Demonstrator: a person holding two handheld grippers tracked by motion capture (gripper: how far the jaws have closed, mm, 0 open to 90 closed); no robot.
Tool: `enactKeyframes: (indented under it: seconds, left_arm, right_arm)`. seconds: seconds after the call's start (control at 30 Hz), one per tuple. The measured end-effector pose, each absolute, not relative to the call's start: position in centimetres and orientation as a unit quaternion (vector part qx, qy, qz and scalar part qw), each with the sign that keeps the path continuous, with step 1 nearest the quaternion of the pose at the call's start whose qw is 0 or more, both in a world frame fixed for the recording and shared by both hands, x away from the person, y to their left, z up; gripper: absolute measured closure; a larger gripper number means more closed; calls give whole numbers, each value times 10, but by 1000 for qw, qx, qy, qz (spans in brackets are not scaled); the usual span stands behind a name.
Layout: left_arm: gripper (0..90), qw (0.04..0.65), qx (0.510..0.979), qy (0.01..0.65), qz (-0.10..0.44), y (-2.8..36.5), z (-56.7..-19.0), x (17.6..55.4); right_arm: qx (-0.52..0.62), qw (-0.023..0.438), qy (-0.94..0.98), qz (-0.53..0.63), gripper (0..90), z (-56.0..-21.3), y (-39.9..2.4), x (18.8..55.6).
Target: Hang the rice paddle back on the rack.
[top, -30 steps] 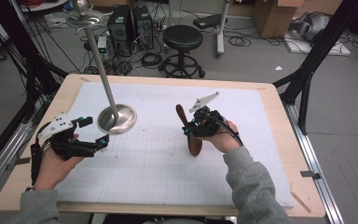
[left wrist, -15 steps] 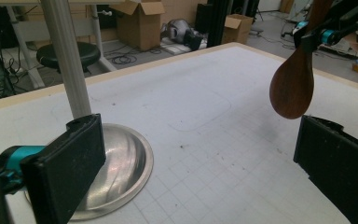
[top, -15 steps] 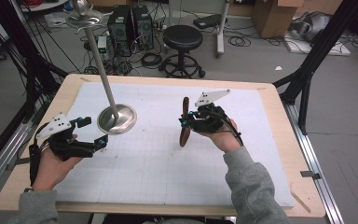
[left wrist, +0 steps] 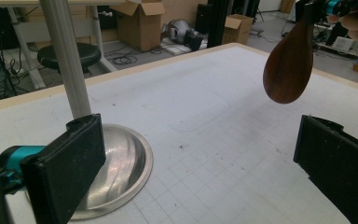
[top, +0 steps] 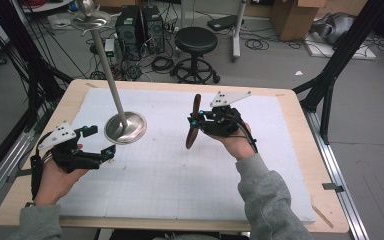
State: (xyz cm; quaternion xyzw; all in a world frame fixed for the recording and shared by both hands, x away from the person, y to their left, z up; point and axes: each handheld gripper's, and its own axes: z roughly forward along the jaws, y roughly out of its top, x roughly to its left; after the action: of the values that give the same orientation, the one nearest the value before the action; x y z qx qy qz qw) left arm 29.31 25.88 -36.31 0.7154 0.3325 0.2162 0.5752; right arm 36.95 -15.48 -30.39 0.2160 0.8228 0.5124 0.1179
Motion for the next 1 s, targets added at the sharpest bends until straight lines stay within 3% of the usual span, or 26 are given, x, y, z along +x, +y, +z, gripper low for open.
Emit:
enactKeyframes:
  seconds: [1.0]
  left_arm:
    - [25, 586, 705, 343, 204, 267, -362, 293]
  right_arm:
    - [209, 128, 823, 513, 771, -248, -113, 385]
